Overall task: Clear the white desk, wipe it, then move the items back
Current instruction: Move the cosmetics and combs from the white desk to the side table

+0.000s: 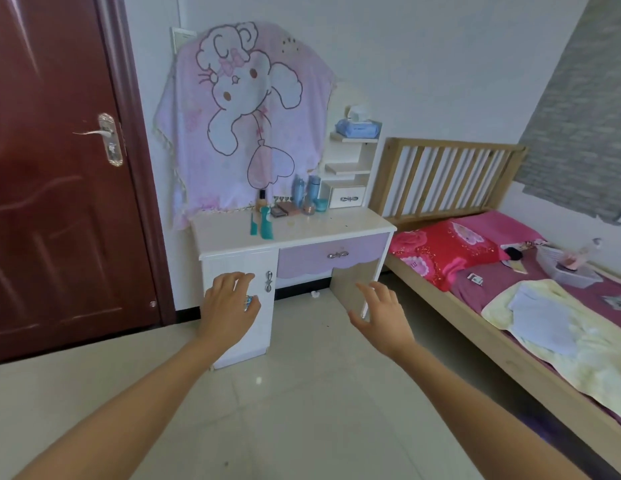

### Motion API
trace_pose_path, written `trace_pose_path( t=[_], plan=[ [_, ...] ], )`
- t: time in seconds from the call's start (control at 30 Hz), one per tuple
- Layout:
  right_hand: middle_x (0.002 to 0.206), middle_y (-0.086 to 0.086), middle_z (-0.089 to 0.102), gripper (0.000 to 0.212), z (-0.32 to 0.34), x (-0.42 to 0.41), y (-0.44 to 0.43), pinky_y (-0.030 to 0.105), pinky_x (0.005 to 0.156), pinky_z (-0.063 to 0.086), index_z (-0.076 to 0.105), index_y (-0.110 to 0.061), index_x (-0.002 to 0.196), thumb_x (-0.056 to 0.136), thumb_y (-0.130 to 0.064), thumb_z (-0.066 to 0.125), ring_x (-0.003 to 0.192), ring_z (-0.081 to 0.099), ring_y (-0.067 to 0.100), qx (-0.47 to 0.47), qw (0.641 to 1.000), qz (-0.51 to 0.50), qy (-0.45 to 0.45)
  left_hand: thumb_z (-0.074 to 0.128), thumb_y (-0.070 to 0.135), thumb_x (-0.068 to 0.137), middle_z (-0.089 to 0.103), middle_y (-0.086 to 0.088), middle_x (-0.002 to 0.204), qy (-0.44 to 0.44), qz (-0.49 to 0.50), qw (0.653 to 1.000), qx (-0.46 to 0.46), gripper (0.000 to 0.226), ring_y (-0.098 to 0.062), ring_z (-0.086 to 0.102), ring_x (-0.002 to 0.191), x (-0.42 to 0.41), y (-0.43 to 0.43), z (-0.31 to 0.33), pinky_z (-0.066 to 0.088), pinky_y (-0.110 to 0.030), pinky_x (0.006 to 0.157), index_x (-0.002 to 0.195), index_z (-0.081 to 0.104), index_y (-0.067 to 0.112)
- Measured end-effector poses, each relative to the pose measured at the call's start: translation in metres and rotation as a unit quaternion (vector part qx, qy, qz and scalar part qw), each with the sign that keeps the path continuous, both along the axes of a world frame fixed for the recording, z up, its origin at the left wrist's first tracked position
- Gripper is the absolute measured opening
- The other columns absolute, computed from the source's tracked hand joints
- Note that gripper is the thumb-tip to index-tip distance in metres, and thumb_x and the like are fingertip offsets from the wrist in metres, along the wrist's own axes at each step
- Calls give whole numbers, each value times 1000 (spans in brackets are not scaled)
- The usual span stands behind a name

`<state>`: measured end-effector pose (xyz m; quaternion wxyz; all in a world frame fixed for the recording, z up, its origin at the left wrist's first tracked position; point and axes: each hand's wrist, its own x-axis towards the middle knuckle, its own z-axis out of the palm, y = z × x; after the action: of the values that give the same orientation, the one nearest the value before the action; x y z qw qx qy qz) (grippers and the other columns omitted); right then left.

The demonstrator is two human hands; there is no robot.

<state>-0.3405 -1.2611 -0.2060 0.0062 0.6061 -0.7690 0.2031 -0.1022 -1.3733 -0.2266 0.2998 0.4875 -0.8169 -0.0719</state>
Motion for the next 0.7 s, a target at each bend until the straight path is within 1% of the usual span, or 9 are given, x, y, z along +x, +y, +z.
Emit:
trace_pose_path(
  t=[0.13, 0.23, 0.33, 0.43, 0.53, 0.7],
  plan=[
    [142, 9, 34, 57, -1, -48, -48, 32, 103, 28, 31, -16, 140, 90, -35, 52, 128, 30, 27, 0, 1000, 10, 8, 46, 22, 92, 44, -6, 136, -12, 11, 1000, -14, 42, -25, 31, 128, -43, -45, 3, 26, -35, 103, 133, 41, 12],
    [145, 7, 30, 58, -2, -83, -84, 33, 106, 27, 28, -18, 142, 91, -37, 49, 132, 28, 25, 5, 999, 30, 16, 46, 21, 92, 45, -8, 136, -3, 34, 999, -18, 42, -26, 32, 128, -73, -76, 12, 27, -36, 104, 133, 42, 11],
    [147, 7, 27, 57, -5, -110, -120, 33, 108, 28, 27, -19, 142, 92, -36, 48, 133, 28, 24, 22, 998, 54, 5, 49, 18, 91, 48, -10, 133, 10, 58, 998, -18, 42, -28, 35, 126, -99, -101, 13, 28, -37, 103, 131, 44, 8],
    [148, 7, 26, 59, -15, -130, -152, 32, 108, 25, 24, -18, 143, 92, -35, 47, 134, 27, 24, 44, 995, 91, 3, 51, 18, 90, 48, -8, 132, 26, 98, 995, 12, 42, -26, 36, 125, -113, -115, -3, 29, -38, 101, 130, 46, 9],
    [145, 7, 29, 59, -36, -136, -181, 30, 107, 27, 25, -16, 143, 92, -35, 48, 133, 28, 22, 62, 991, 118, -19, 52, 18, 89, 49, -7, 133, 5, 132, 990, 53, 42, -26, 37, 125, -115, -124, -30, 30, -38, 100, 130, 47, 9],
    [149, 5, 21, 60, -70, -127, -228, 31, 109, 27, 22, -18, 144, 93, -37, 46, 138, 19, 18, 102, 982, 158, -37, 52, 16, 89, 48, -8, 133, 2, 173, 981, 83, 42, -27, 39, 124, -116, -161, -45, 32, -38, 98, 129, 47, 8]
  ],
)
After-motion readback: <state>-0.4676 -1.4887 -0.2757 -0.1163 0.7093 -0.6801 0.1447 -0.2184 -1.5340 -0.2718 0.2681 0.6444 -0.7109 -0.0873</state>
